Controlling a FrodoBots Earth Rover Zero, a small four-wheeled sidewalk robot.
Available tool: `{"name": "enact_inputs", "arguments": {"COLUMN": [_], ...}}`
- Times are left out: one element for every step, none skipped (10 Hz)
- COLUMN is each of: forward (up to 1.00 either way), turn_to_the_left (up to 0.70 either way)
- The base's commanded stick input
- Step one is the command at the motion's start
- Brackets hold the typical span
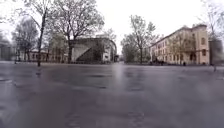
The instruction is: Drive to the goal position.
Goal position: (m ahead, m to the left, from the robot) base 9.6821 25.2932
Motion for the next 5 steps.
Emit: {"name": "enact_inputs", "arguments": {"forward": [1.0, 1.0, 1.0, 1.0, 1.0], "turn_to_the_left": [0.0, 0.0, 0.0, 0.08, 0.33]}}
